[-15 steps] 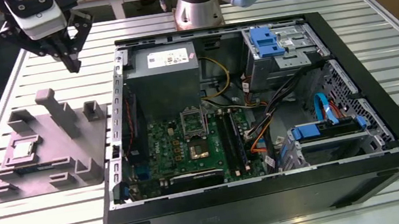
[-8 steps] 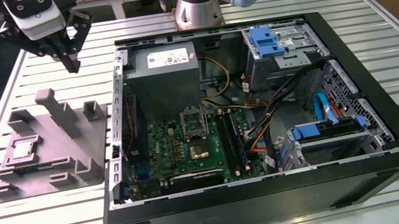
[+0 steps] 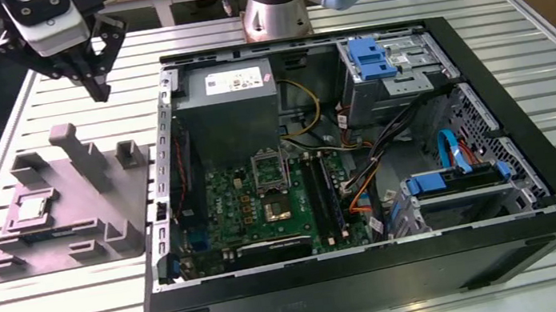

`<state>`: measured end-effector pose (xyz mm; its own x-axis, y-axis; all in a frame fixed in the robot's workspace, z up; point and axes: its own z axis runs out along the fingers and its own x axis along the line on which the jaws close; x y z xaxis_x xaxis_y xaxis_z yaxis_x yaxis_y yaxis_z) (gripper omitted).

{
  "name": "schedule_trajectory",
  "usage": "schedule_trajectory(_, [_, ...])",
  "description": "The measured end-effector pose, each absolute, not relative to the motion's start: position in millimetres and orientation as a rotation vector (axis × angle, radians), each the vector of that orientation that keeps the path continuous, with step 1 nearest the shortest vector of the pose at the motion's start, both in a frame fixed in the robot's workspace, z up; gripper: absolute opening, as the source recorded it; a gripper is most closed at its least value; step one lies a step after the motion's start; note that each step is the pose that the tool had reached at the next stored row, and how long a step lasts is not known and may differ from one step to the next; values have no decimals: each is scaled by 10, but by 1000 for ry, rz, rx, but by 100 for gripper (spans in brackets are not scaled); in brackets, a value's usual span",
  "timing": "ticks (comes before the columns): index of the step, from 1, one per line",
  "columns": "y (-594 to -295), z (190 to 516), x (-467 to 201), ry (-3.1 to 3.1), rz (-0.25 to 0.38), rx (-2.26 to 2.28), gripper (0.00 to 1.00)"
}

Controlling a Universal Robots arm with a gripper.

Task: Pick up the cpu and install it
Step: 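Reach for the cpu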

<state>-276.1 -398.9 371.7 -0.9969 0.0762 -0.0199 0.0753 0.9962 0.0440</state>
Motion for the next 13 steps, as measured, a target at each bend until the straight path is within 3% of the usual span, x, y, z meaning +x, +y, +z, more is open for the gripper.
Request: schedule_trajectory(13, [-3989,3713,-2791,3117,67,118,11])
